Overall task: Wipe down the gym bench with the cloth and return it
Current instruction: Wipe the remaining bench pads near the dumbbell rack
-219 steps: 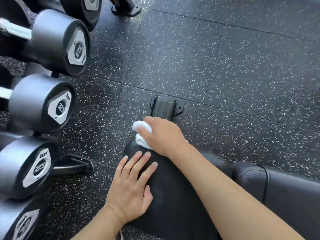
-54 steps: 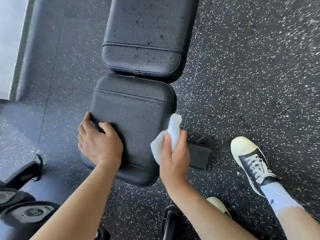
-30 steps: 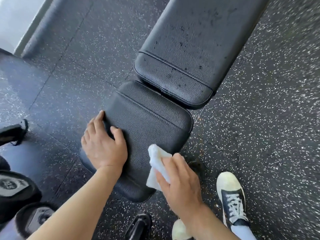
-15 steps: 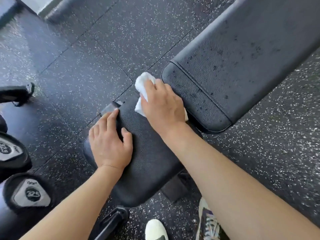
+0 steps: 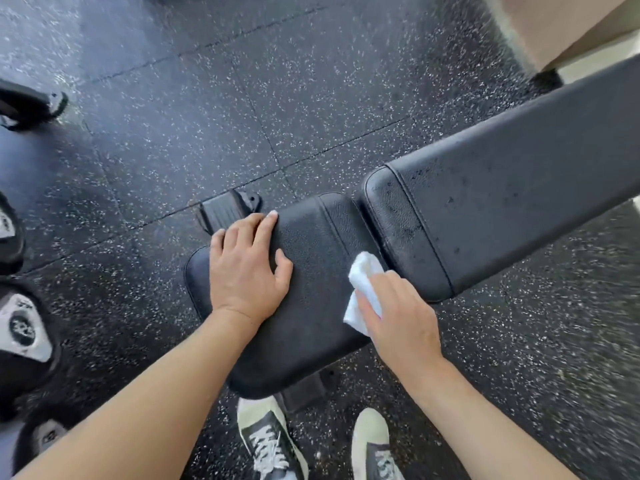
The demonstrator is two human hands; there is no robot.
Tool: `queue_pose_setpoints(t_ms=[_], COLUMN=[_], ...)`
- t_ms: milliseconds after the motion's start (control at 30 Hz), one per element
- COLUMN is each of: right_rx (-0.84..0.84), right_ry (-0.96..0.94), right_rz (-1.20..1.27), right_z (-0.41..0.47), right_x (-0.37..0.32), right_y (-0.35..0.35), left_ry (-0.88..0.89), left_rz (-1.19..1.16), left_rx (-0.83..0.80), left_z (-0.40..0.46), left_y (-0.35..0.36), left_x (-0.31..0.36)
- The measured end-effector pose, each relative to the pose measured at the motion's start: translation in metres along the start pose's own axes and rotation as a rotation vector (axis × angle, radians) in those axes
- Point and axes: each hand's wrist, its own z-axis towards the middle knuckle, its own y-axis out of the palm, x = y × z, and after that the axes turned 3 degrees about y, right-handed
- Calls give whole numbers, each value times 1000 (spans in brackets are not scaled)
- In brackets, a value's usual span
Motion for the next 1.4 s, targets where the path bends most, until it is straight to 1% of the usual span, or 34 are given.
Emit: queue_pose_setpoints(t_ms=[233, 300, 367, 433, 500, 567, 633, 700, 767, 800, 867, 933, 1033, 1167, 1233, 1300, 1400], right_rx=[47, 19, 34, 101, 124, 71, -35, -152, -218, -220, -181, -107, -57, -14, 75, 148, 199], right_ry=[51, 37, 2, -71, -175, -249, -286, -274, -177, -116, -43, -20, -40, -188, -186, -153, -155], right_rz=[19, 35, 36, 32, 33, 53, 78, 136, 229, 281, 368, 407, 410, 230, 154, 139, 161], right_z=[112, 140, 150, 135, 102, 59, 23, -2, -8, -5, 9, 28, 50, 44, 48, 67, 117], right_x=[-57, -75, -82, -76, -59, -36, -11, 14, 38, 49, 70, 88, 110, 120, 117, 105, 81], right_y=[20, 24, 27, 27, 21, 11, 0, -16, -36, -48, -67, -78, -70, -28, -9, 0, 8], left_ry=[19, 11, -1, -25, -57, -121, -169, -128, -98, -133, -272, -352, -374, -375, -375, -375, -375], left_rz=[-38, -48, -57, -64, -80, -61, -33, -28, -32, -38, -61, -41, 3, 32, 30, 29, 37], left_rx=[-40, -50, -65, -88, -131, -150, -155, -152, -136, -123, -73, 5, 85, 128, 153, 167, 172], left_z=[-1, -1, 0, -1, 0, 2, 3, 5, 14, 20, 31, 35, 34, 33, 35, 35, 36], left_y=[-2, -3, -4, -6, -9, -12, -14, -9, -1, 4, 16, 30, 42, 48, 50, 52, 54], left_x=[-2, -2, -4, -3, 2, 14, 35, 63, 94, 108, 131, 143, 145, 145, 145, 145, 144])
